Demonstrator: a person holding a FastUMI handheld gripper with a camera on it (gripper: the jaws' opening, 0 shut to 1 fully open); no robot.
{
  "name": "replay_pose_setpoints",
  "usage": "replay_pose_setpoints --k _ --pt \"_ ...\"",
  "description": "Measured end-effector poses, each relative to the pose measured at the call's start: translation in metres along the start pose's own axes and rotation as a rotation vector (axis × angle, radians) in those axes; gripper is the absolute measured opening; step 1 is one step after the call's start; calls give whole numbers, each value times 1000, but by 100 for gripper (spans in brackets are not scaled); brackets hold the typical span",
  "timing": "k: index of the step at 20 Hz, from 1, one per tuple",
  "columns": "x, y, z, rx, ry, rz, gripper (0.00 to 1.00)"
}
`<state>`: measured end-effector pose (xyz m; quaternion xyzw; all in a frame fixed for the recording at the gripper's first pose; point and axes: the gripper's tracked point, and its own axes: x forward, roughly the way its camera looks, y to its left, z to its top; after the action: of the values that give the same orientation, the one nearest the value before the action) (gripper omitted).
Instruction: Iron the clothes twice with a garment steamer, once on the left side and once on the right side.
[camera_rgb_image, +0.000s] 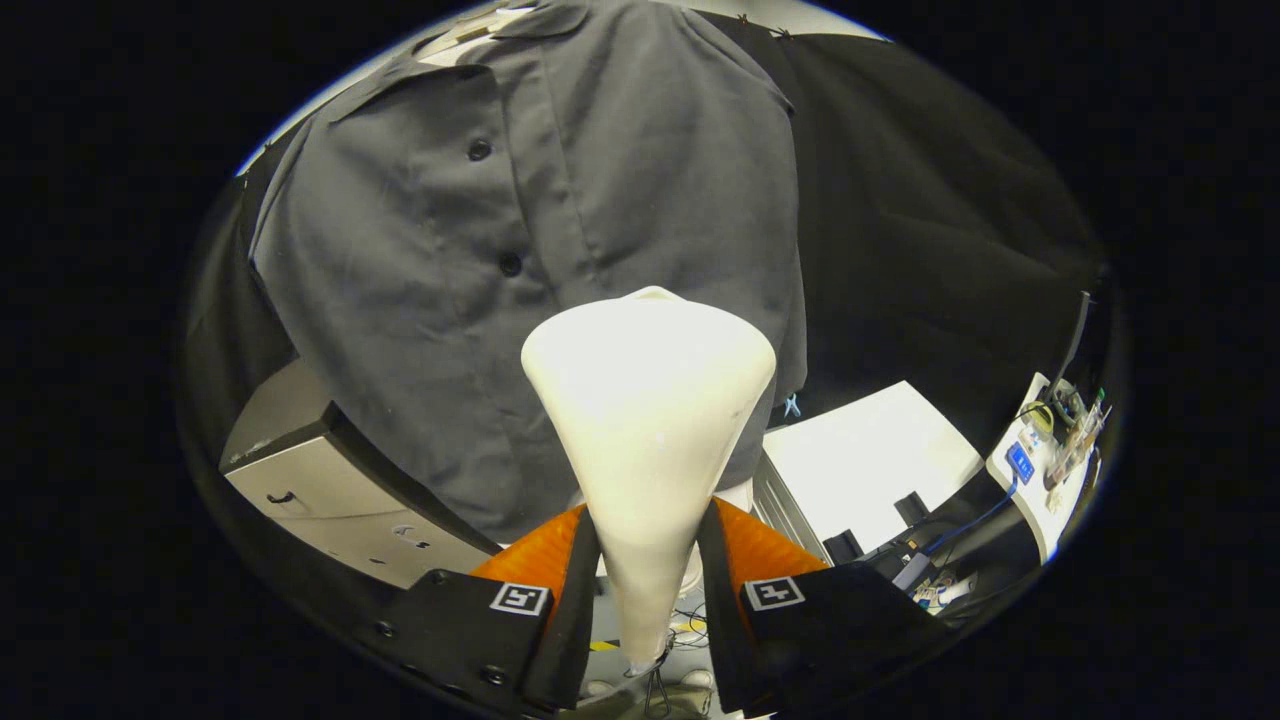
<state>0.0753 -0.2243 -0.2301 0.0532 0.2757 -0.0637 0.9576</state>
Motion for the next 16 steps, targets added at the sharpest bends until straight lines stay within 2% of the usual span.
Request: replay_pose_setpoints --k 8,13,16 --pt "-85 62 62 0 -184 -37 57" --pt "-140 99 109 -20 -313 -31 57" --pt "-164 120 114 -15 -367 -19 57"
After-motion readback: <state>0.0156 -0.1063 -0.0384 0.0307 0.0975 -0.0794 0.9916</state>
